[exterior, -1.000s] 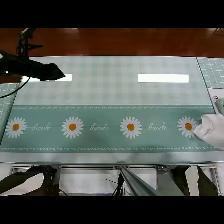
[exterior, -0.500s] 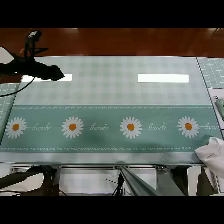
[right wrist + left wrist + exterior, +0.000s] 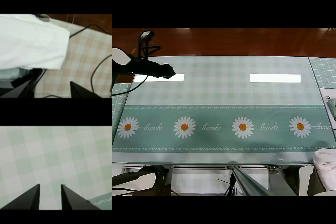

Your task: Fold the shirts.

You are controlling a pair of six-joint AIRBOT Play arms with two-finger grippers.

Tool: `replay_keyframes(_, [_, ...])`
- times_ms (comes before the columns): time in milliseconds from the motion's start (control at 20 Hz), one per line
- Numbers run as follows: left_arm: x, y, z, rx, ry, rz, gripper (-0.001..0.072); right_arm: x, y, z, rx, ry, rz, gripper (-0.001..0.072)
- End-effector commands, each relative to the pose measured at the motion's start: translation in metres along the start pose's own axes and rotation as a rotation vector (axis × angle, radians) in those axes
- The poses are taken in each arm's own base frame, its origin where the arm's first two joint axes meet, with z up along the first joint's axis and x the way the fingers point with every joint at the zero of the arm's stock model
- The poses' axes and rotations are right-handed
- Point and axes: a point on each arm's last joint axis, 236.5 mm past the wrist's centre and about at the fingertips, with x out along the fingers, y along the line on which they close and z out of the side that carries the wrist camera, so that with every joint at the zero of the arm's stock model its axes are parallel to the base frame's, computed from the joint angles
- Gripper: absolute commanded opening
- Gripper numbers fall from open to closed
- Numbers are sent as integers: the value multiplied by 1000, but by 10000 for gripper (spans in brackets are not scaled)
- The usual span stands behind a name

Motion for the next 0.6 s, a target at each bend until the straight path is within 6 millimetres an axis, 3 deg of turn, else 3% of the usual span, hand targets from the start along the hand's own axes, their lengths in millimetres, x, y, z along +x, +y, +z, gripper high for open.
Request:
replay_keyframes(0, [1, 1, 4, -1, -15, 7, 323, -10, 50, 46, -15, -200, 212, 563])
replay_keyframes(50, [1, -4, 3, -2, -10, -5, 349, -25, 82, 68, -20, -300, 351, 489])
replay_keyframes(150, [4, -17, 5, -11, -15, -41, 621, -77, 152, 103, -83, -501, 640, 460])
replay_keyframes(250, [7, -37, 8, -42, -24, -104, 627, -121, 223, 104, -224, -565, 866, 460])
replay_keyframes(350, [3, -83, 5, -62, 3, -246, 599, -153, 298, 71, -460, -561, 1001, 459])
replay_keyframes(450, [-9, -134, -13, 93, 105, -334, 511, -180, 359, 24, -690, -589, 1068, 459])
replay_keyframes(550, [-11, -153, -24, 229, 175, -240, 516, -194, 407, -29, -905, -634, 1074, 463])
